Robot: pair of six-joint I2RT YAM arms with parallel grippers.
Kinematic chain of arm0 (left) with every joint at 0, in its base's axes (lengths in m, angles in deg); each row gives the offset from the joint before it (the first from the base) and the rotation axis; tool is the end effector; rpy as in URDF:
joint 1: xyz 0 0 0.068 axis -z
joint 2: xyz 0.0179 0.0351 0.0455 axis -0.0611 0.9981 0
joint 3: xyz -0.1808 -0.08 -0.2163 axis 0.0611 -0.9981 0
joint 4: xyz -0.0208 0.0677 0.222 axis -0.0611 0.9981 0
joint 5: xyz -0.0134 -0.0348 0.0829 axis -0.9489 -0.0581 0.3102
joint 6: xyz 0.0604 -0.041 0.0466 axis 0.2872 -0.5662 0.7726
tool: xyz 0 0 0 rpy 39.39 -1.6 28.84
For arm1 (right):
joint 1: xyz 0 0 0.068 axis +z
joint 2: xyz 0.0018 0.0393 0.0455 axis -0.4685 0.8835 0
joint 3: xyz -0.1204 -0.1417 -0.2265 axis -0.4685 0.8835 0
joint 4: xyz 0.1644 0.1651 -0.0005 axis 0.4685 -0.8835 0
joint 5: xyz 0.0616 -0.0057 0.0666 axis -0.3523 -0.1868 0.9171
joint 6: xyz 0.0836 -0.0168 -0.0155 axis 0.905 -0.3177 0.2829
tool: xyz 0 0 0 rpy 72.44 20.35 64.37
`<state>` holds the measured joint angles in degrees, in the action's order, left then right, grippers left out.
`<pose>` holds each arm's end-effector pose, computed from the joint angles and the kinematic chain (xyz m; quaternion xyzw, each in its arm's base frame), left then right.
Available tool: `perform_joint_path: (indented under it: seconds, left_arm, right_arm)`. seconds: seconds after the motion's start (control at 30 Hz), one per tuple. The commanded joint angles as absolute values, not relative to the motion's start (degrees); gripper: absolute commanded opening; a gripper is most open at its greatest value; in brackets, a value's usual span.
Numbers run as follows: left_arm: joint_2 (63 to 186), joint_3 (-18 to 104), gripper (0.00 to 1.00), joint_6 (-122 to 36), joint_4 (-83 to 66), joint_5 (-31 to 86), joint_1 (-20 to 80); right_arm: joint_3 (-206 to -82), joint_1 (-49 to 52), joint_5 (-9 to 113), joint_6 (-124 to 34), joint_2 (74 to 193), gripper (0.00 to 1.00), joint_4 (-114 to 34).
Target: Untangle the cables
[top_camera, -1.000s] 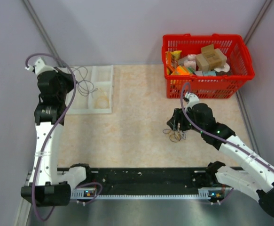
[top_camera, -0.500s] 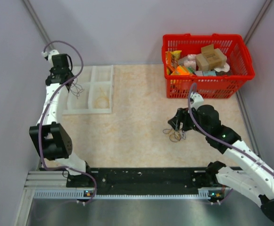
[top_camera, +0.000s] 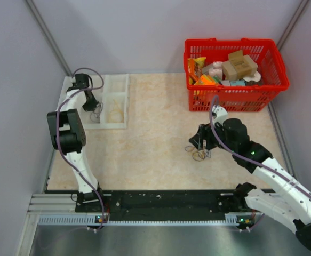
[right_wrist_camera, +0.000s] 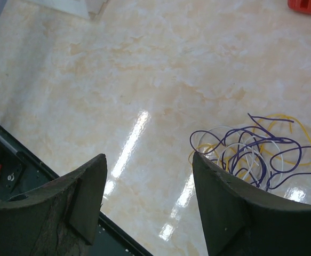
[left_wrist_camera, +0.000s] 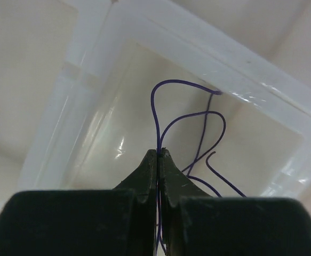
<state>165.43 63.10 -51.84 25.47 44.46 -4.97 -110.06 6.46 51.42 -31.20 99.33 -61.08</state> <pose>0.4427 0.0779 0.2144 -0.2569 0.9181 0.0435 0.2986 0.1412 0.1074 0.2938 -0.1328 0.8406 0.2846 0.4412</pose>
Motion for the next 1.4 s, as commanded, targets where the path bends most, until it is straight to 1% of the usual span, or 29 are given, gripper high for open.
perform_joint_path:
  seconds: [0.0, 0.13, 0.17, 0.3, 0.33, 0.4, 0.43, 0.47, 0.5, 0.57, 0.63, 0.7, 0.77, 0.8, 0.87, 0.9, 0.93, 1.03, 1.2, 1.3, 1.37]
  left_arm:
    - [166.9, 65.4, 0.0, -56.0, 27.1, 41.3, -6.8]
    - [165.4, 63.9, 0.01, -56.0, 26.4, 44.2, -7.8]
    - [164.5, 63.7, 0.06, -55.6, 26.4, 45.0, -7.9]
    - [161.0, 62.9, 0.4, -55.8, 26.0, 46.2, -8.0]
    - [159.9, 62.9, 0.46, -57.3, 26.4, 45.5, -8.1]
    - [157.3, 61.3, 0.53, -59.2, 24.7, 40.9, -8.3]
    - [155.3, 60.4, 0.59, -60.0, 24.0, 39.6, -8.3]
    - [153.2, 59.9, 0.6, -60.8, 23.6, 38.8, -8.3]
    - [151.8, 59.3, 0.7, -61.5, 23.4, 38.6, -8.3]
    - [148.4, 58.7, 0.71, -63.8, 25.2, 40.4, -8.3]
    - [143.9, 56.4, 0.72, -65.2, 25.1, 39.2, -8.3]
    - [137.2, 50.9, 0.7, -65.4, 21.3, 33.6, -8.0]
    - [131.3, 44.5, 0.65, -66.0, 15.5, 28.4, -6.4]
    - [129.1, 42.0, 0.6, -65.4, 13.9, 26.5, -3.5]
    - [127.6, 41.6, 0.6, -63.5, 14.4, 23.5, 2.0]
    - [128.0, 42.5, 0.6, -62.6, 16.3, 22.8, 7.8]
    - [128.7, 43.3, 0.59, -61.8, 17.9, 22.2, 11.4]
    - [127.7, 41.1, 0.57, -60.7, 16.1, 15.9, 21.0]
    - [121.2, 25.9, 0.57, -67.7, -0.2, 7.5, 33.5]
    - [121.1, 18.8, 0.58, -72.7, -10.9, 6.5, 40.7]
    - [123.0, 17.1, 0.62, -73.9, -15.0, 6.5, 44.6]
  right_arm:
    - [-110.9, 7.1, 53.9, -33.1, 98.5, 0.65, -57.8]
    - [-110.3, 7.0, 54.6, -33.3, 98.1, 0.66, -57.9]
    - [-110.2, 7.0, 54.6, -33.3, 98.2, 0.66, -57.9]
    - [-110.8, 7.0, 54.4, -33.1, 99.5, 0.66, -57.8]
    - [-111.1, 7.0, 54.2, -32.9, 99.7, 0.66, -57.7]
    - [-111.8, 7.0, 53.9, -32.5, 100.6, 0.66, -57.6]
    - [-112.0, 7.0, 53.6, -32.1, 100.9, 0.66, -57.7]
    - [-112.3, 7.0, 53.3, -31.8, 101.0, 0.66, -57.7]
    - [-112.6, 7.0, 53.1, -31.3, 101.2, 0.66, -57.7]
    - [-112.9, 7.0, 52.6, -30.2, 101.7, 0.66, -58.1]
    - [-113.3, 7.0, 52.1, -29.2, 102.6, 0.66, -58.5]
    - [-113.9, 7.0, 50.0, -28.2, 103.6, 0.66, -59.9]
    - [-114.5, 6.6, 48.6, -26.9, 105.1, 0.68, -61.3]
    - [-114.8, 6.0, 49.2, -26.1, 106.2, 0.69, -61.7]
    - [-115.5, 5.3, 51.1, -24.6, 109.2, 0.69, -61.6]
    - [-116.1, 5.2, 51.4, -23.9, 110.8, 0.7, -61.8]
    - [-116.5, 5.1, 51.6, -23.5, 112.6, 0.7, -62.1]
    - [-117.6, 3.4, 51.9, -21.3, 116.6, 0.7, -63.5]
    - [-115.8, 0.6, 51.0, -14.3, 116.2, 0.67, -64.2]
    - [-114.1, -1.7, 48.4, -13.8, 114.3, 0.65, -67.5]
    - [-112.0, -4.5, 48.5, -14.3, 111.9, 0.63, -69.0]
